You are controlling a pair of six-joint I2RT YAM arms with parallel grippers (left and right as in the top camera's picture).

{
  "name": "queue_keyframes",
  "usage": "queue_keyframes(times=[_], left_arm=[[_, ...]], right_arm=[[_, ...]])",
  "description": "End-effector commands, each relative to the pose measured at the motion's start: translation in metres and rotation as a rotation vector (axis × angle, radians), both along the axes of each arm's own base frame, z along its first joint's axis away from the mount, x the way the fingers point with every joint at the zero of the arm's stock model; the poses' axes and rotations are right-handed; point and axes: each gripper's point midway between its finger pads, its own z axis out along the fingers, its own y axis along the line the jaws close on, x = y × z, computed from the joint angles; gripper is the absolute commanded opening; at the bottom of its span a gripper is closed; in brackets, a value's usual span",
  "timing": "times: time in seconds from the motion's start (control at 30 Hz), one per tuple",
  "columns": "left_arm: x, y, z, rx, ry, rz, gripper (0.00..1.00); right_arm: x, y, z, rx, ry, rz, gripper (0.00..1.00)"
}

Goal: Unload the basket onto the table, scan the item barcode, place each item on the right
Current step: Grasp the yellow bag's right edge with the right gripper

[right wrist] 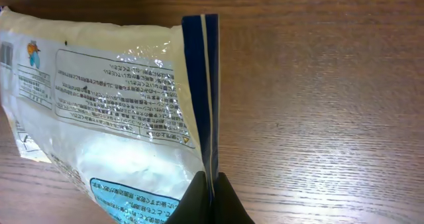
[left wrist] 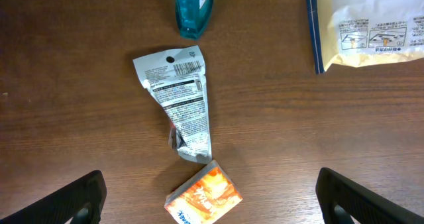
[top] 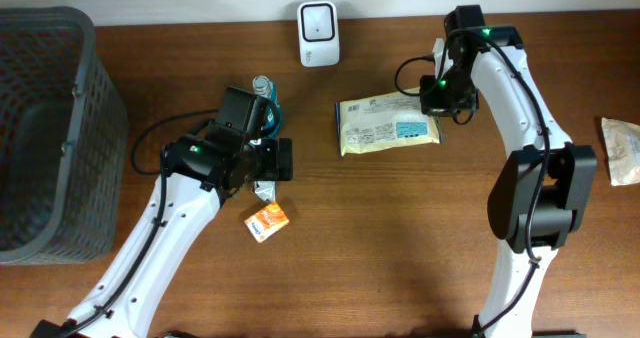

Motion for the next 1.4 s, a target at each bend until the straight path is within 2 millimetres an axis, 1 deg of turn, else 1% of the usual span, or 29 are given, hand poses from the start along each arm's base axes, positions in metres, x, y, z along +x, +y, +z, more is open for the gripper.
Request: queue_keyframes(times=[0.0,0.07,0.13,0.17,0.23,0.27,0.3,0.37,0.43,0.5,0.6,0.73,0.83,0.93,1.03,1.17,1.37], left_arm=[[-0.003,0.0,-0.007,-0.006,0.024,0.006,0.99],[-0.003,0.0,-0.007,-0.006,0.024,0.006,0.99],[-0.003,0.0,-0.007,-0.006,0.024,0.006,0.99],[-0.003,0.0,-0.007,-0.006,0.024,0.006,0.99],[-0.003,0.0,-0.007,-0.006,0.024,0.006,0.99],[-0.003,0.0,-0.007,-0.006,0.024,0.006,0.99],[-0.003,0.0,-0.007,-0.006,0.024,0.006,0.99],[-0.003,0.0,-0.007,-0.005,0.024,0.006,0.99],[-0.003,0.0,-0.007,-0.006,0.024,0.006,0.99],[-0.003,0.0,-0.007,-0.005,0.024,0.006,0.99],[-0.003,0.0,-0.007,-0.005,0.024,0.006,0.99],[-0.003,0.0,-0.007,-0.005,0.024,0.006,0.99],[-0.003,0.0,-0.007,-0.005,0.024,0.006,0.99],[-0.003,0.0,-0.007,-0.006,0.024,0.006,0.99],[-0.003,0.0,-0.007,-0.006,0.024,0.006,0.99],[-0.003,0.0,-0.007,-0.006,0.024,0.006,0.99],[-0.003,0.0,-0.007,-0.005,0.024,0.006,0.99]], right_arm=[[0.003,-0.005,0.013,-0.025,-0.038,0.008,0.04],[0.003,-0.005,0.01,-0.026,-0.028,0.009,0.04],[0.0,-0.003,0.002,-0.021,-0.008,0.011,0.04],[-0.003,0.001,-0.006,0.0,0.012,0.016,0.04],[-0.012,0.016,-0.022,0.066,0.06,0.032,0.04],[-0.014,0.023,-0.029,0.095,0.075,0.04,0.04],[-0.018,0.034,-0.035,0.138,0.086,0.074,0.04],[-0.025,0.051,-0.043,0.194,0.098,0.133,0.04],[-0.028,0.056,-0.05,0.178,0.102,0.15,0.04],[-0.028,0.06,-0.051,0.177,0.097,0.16,0.04],[-0.027,0.062,-0.052,0.176,0.09,0.164,0.04],[-0.024,0.057,-0.053,0.152,0.083,0.156,0.04],[-0.018,0.04,-0.056,0.067,0.075,0.071,0.04],[-0.008,0.034,-0.056,0.062,0.039,0.057,0.04],[0.0,0.034,-0.055,0.063,0.002,0.073,0.04],[0.007,0.041,-0.053,0.092,-0.033,0.117,0.04],[0.007,0.048,-0.051,0.135,-0.039,0.123,0.04]])
